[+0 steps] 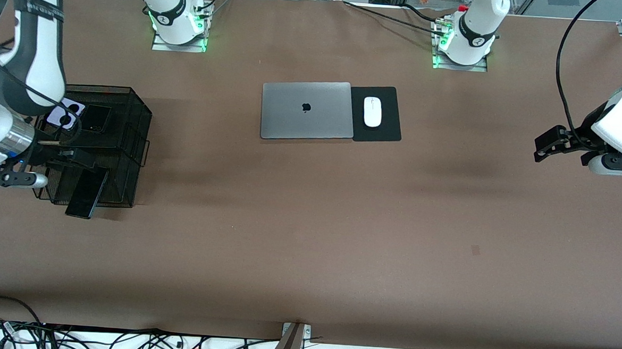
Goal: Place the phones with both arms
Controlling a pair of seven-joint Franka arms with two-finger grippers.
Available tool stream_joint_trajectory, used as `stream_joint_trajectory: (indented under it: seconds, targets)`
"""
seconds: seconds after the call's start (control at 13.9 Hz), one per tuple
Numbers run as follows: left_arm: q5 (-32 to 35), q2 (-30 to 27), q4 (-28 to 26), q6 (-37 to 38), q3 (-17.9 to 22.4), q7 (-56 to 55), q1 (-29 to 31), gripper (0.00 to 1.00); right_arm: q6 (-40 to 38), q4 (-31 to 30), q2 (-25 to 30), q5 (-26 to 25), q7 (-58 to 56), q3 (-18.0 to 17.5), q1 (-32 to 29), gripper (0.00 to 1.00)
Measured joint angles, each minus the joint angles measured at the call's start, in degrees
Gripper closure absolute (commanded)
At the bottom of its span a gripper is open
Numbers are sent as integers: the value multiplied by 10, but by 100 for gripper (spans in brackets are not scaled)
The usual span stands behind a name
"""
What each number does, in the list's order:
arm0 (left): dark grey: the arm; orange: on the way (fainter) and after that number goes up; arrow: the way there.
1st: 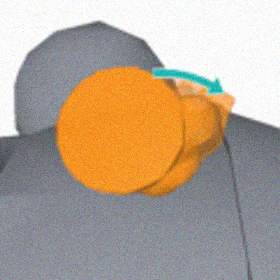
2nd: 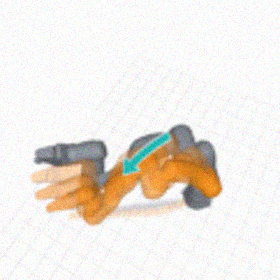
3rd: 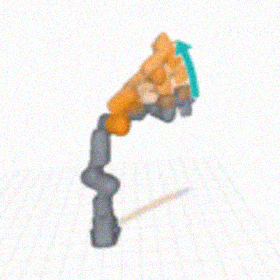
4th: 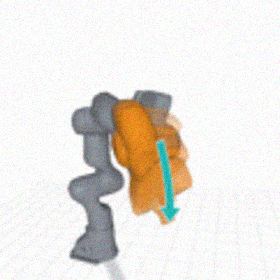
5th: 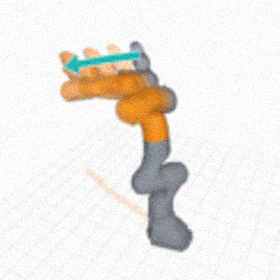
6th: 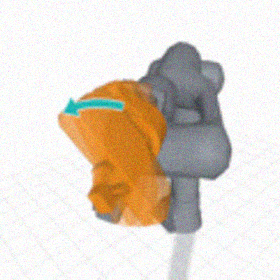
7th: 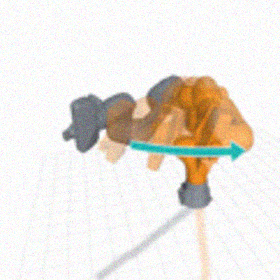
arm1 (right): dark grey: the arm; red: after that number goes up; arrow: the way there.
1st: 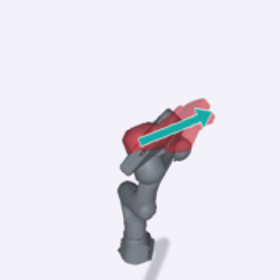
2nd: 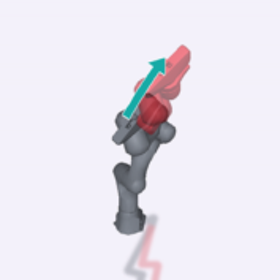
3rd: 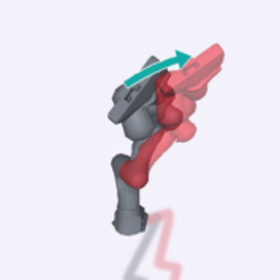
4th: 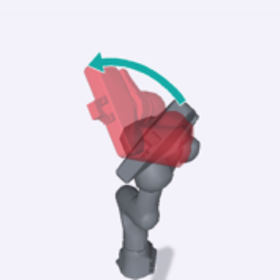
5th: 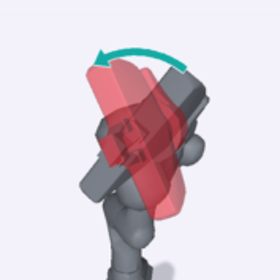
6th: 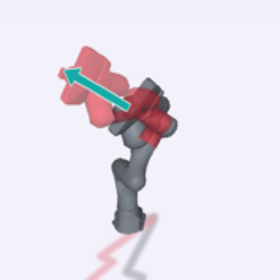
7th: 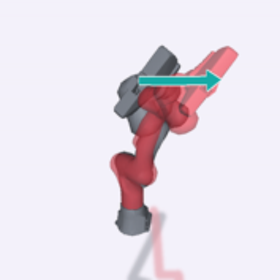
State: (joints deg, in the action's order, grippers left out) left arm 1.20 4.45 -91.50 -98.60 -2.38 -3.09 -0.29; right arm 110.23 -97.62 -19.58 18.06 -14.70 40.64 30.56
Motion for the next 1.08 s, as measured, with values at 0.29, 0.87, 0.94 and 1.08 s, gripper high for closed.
stream_joint_trajectory:
  seconds: [0.29,0.87,0.94,1.08]
  targets:
    - [0,0,0,0,0,0,0,0,-151,109,3,-24,85,-18,-3,1]
    - [0,0,0,0,0,0,0,0,-249,220,26,-165,284,-379,-219,0]
    - [0,0,0,0,0,0,0,0,-252,221,31,-176,294,-418,-246,0]
    - [0,0,0,0,-1,0,0,0,-262,221,40,-193,305,-467,-281,0]
